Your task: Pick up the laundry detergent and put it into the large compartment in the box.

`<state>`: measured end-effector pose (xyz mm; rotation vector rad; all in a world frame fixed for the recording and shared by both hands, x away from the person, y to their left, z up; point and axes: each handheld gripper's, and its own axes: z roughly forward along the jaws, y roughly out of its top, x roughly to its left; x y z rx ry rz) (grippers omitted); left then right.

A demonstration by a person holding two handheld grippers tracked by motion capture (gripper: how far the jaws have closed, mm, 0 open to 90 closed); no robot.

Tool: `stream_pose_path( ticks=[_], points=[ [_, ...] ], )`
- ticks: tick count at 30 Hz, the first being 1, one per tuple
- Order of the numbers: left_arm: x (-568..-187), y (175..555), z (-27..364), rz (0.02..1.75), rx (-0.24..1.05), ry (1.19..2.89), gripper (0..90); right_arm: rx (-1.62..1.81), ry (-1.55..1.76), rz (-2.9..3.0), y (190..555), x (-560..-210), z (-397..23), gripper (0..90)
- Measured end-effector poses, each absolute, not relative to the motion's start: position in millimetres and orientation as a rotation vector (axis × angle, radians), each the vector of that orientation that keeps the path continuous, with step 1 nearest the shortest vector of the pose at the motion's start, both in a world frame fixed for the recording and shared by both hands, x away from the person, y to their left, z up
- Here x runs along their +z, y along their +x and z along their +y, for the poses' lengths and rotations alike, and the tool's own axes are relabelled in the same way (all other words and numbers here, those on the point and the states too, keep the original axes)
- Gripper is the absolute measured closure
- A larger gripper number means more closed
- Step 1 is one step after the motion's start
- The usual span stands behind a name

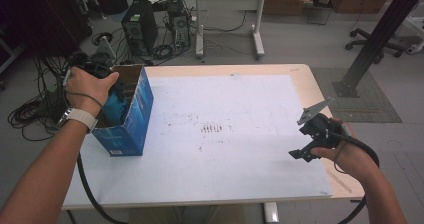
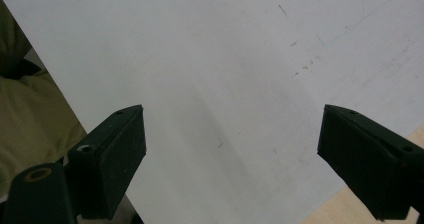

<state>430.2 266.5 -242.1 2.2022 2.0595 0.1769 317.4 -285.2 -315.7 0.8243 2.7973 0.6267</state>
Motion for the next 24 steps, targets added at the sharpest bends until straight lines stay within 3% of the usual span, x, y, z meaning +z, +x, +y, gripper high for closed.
stream_pose_path(
  ticks=[24],
  points=[
    [-274.0,433.6,265.8,2.063,0.176,2.207,37.5,0.619,0.842,2.799,315.5,-317.4,-288.8,12.0]
  ],
)
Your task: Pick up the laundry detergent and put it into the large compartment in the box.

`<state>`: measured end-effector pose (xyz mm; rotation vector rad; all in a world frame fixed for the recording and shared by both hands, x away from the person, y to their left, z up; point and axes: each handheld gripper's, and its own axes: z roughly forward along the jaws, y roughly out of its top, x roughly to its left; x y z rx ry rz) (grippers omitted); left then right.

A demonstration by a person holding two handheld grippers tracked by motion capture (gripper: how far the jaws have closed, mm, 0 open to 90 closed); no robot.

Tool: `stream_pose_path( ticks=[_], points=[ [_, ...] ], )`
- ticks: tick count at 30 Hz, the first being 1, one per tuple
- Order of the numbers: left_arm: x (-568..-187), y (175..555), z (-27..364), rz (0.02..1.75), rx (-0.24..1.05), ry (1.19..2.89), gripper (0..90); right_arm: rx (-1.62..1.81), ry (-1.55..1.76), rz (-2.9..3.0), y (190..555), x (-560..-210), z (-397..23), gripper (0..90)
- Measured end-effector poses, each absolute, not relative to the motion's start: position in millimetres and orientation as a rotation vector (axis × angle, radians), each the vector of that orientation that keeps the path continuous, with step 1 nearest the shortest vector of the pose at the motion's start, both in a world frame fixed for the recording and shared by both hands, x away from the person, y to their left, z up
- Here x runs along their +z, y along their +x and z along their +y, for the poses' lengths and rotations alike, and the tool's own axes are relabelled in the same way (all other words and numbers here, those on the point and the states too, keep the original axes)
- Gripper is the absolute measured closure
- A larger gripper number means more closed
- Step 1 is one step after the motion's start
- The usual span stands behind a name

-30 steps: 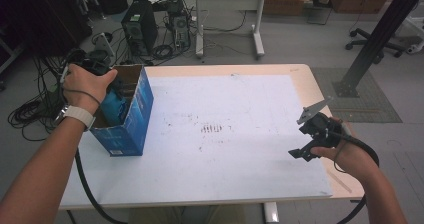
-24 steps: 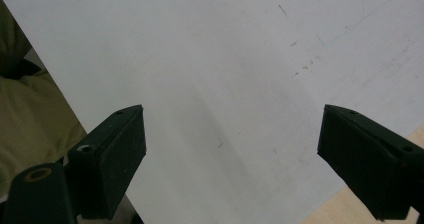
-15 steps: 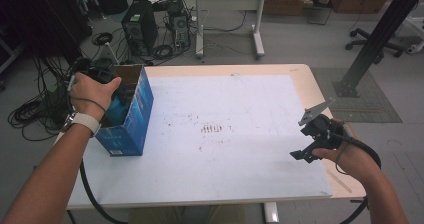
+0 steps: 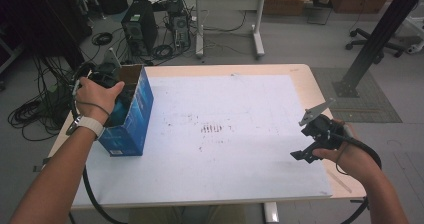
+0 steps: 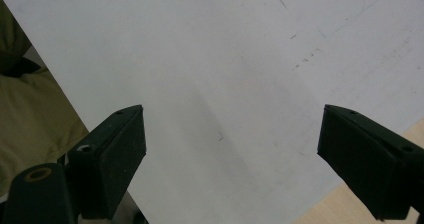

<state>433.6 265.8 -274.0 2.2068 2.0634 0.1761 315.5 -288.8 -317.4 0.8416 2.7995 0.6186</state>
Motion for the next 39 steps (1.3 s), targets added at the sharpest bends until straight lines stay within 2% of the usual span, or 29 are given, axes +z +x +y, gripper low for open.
stream_pose_path(
  ticks=[39],
  points=[
    [-280.7,433.9,277.5,2.030,0.131,2.193,35.7,0.611,0.840,2.812,315.3,-322.0,-284.5,11.9]
  ],
)
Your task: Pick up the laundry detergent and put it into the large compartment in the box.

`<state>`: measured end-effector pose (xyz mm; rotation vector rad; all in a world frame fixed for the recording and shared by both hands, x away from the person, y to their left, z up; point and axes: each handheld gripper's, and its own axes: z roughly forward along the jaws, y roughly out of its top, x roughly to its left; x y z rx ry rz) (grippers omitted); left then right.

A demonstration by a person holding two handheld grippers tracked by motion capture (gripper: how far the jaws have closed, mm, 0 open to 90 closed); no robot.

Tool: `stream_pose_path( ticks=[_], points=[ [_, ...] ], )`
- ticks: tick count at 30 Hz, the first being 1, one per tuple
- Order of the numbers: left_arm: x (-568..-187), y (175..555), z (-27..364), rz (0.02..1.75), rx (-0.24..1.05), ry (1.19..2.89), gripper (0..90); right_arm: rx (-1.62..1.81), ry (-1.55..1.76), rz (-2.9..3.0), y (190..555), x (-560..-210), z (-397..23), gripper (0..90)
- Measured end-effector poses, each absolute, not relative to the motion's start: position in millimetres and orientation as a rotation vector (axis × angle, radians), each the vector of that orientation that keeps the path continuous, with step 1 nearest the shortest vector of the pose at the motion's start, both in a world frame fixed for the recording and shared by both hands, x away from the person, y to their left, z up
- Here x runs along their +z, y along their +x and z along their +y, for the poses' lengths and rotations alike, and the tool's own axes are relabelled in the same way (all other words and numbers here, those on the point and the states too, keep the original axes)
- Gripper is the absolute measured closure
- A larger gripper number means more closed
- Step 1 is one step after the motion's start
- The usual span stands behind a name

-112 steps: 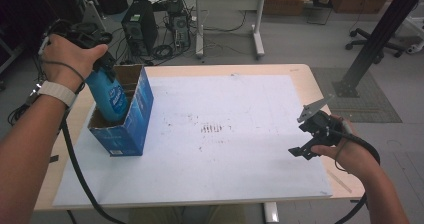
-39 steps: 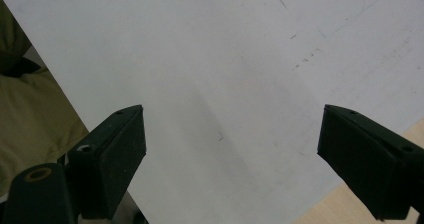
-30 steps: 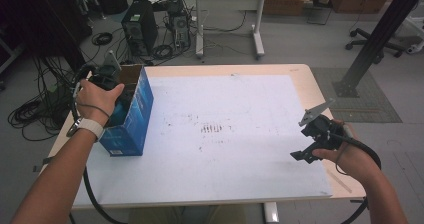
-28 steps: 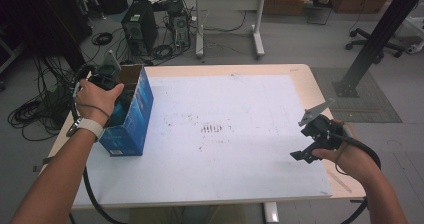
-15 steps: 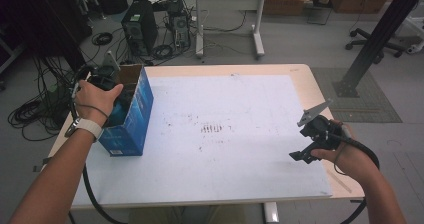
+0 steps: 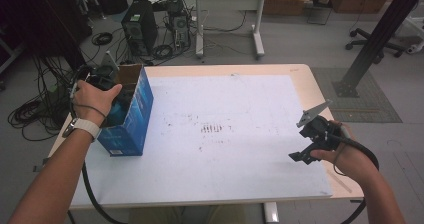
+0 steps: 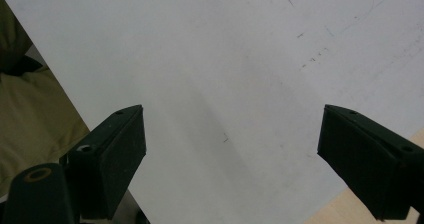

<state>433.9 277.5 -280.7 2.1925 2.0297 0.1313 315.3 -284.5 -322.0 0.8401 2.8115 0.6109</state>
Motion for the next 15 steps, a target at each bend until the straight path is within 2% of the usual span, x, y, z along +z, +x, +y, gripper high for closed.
stream_pose_path(
  ticks=[9,15],
  points=[
    [-282.2,435.9,277.2,2.032,0.078,2.194,25.1,0.608,0.841,2.816,314.7,-323.3,-284.6,12.0],
    [-282.1,435.9,277.0,2.036,0.079,2.192,24.2,0.611,0.843,2.816,313.8,-324.2,-285.7,11.9]
  ],
)
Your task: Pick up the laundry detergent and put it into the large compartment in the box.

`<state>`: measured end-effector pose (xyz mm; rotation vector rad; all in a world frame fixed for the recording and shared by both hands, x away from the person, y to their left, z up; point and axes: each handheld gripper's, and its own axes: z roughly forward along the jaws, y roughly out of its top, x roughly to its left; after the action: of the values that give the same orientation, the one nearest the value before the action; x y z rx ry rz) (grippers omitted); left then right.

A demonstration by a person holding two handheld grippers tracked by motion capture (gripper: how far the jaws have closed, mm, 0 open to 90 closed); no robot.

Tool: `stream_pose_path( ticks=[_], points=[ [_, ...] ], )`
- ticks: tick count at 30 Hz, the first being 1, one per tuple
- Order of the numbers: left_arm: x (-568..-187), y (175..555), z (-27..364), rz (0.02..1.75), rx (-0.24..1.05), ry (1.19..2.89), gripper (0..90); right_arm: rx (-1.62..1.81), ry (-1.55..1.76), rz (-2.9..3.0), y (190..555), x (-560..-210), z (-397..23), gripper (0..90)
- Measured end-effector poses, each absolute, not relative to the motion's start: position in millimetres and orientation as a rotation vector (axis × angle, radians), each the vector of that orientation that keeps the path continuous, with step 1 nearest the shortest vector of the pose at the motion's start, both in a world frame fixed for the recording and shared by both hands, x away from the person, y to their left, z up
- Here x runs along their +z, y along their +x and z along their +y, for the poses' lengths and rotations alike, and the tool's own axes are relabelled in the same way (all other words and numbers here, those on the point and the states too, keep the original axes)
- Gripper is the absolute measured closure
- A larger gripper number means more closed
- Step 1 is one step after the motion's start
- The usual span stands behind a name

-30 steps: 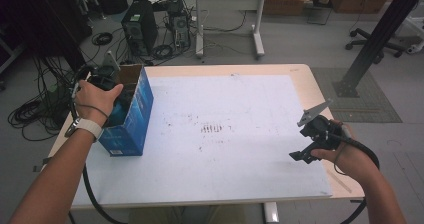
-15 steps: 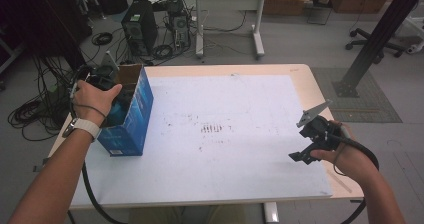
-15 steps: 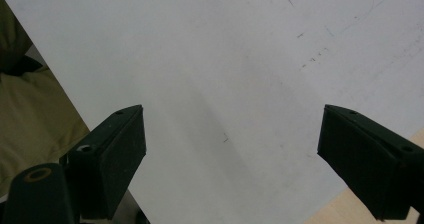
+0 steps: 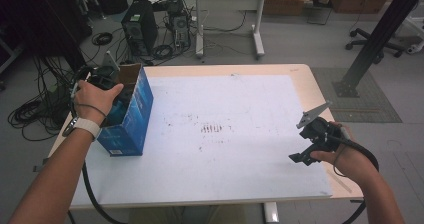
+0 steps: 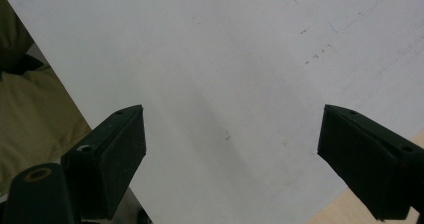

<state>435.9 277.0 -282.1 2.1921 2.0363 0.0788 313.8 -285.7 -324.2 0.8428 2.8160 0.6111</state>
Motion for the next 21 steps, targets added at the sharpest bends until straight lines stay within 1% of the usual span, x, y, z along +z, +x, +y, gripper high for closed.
stream_pose_path(
  ticks=[21],
  points=[
    [-275.4,433.4,279.6,2.023,0.061,2.186,23.4,0.612,0.839,2.818,311.8,-321.8,-284.7,12.0]
  ],
)
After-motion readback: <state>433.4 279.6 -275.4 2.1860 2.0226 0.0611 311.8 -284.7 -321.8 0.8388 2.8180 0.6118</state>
